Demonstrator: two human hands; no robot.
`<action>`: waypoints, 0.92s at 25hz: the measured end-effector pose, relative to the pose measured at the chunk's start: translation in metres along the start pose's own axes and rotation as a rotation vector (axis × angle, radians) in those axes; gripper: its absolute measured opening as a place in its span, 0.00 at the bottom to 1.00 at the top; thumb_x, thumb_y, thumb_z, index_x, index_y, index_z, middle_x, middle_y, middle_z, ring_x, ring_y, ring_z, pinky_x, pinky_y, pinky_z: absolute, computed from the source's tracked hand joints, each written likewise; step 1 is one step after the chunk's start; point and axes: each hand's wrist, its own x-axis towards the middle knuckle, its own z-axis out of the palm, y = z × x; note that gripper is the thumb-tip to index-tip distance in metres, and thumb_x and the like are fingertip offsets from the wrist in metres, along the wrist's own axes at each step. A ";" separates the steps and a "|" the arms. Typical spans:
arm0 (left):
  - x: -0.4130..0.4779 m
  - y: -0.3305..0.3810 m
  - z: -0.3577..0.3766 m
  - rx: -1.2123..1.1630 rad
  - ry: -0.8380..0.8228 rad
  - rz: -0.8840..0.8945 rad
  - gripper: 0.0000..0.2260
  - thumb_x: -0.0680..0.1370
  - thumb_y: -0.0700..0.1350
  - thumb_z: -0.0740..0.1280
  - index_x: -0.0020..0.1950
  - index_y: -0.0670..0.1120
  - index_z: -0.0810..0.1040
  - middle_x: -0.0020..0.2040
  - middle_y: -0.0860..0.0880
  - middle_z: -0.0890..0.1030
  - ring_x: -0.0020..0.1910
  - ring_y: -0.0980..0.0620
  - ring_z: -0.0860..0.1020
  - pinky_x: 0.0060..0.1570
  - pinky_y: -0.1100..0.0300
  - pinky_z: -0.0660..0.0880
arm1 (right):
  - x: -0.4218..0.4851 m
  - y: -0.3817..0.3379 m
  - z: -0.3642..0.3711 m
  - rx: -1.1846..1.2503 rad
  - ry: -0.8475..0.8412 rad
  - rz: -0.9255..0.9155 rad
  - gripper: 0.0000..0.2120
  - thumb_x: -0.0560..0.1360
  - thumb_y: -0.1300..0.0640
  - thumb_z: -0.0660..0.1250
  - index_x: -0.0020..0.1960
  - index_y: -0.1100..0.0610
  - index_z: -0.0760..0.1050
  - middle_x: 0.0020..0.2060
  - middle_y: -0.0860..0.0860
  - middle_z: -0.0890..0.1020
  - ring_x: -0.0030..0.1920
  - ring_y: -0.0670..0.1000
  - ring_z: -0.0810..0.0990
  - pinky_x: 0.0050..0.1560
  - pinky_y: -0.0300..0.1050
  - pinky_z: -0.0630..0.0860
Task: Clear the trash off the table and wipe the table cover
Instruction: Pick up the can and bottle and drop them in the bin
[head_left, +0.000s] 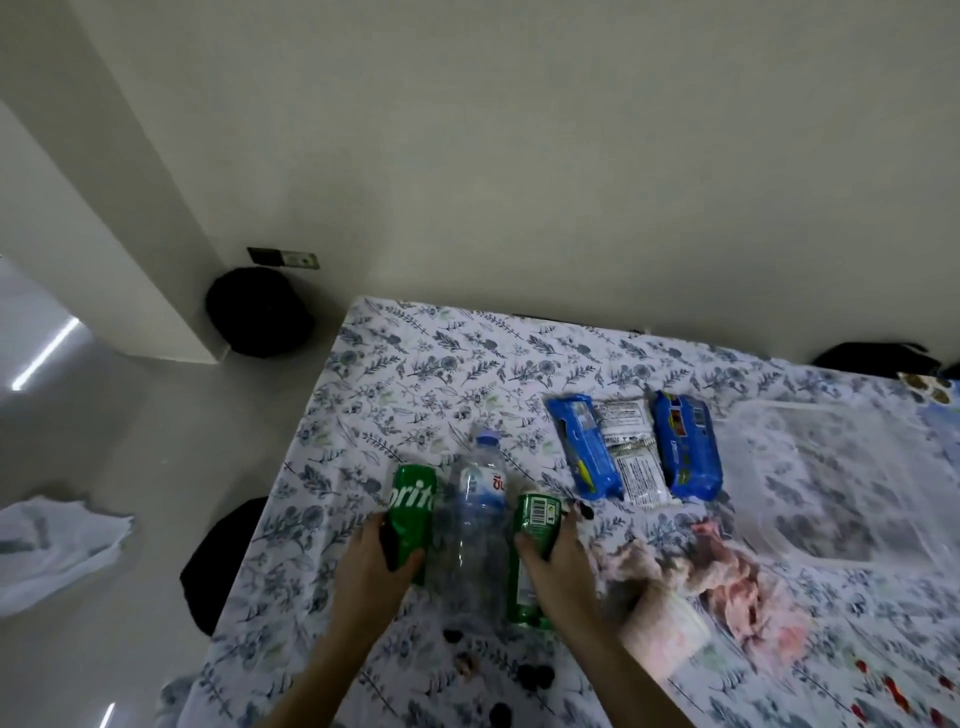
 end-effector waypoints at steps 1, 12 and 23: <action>0.000 -0.004 0.004 -0.024 -0.018 -0.030 0.30 0.73 0.49 0.71 0.72 0.44 0.65 0.67 0.43 0.75 0.63 0.46 0.74 0.62 0.52 0.73 | 0.004 -0.002 0.009 -0.021 0.021 0.029 0.36 0.76 0.49 0.65 0.76 0.55 0.49 0.62 0.57 0.75 0.51 0.55 0.79 0.45 0.43 0.76; -0.010 0.002 0.033 -0.186 -0.122 0.017 0.29 0.75 0.50 0.69 0.72 0.46 0.62 0.66 0.44 0.74 0.60 0.48 0.76 0.57 0.58 0.75 | 0.001 -0.010 0.019 -0.279 0.002 0.073 0.75 0.47 0.29 0.76 0.76 0.54 0.34 0.74 0.61 0.55 0.68 0.66 0.67 0.60 0.60 0.72; -0.033 -0.008 0.005 -0.228 -0.023 -0.211 0.27 0.76 0.43 0.69 0.72 0.46 0.63 0.67 0.41 0.73 0.61 0.44 0.77 0.57 0.52 0.78 | -0.005 -0.016 0.049 -0.648 -0.086 -0.115 0.69 0.54 0.28 0.72 0.72 0.50 0.25 0.71 0.65 0.54 0.69 0.67 0.62 0.59 0.60 0.72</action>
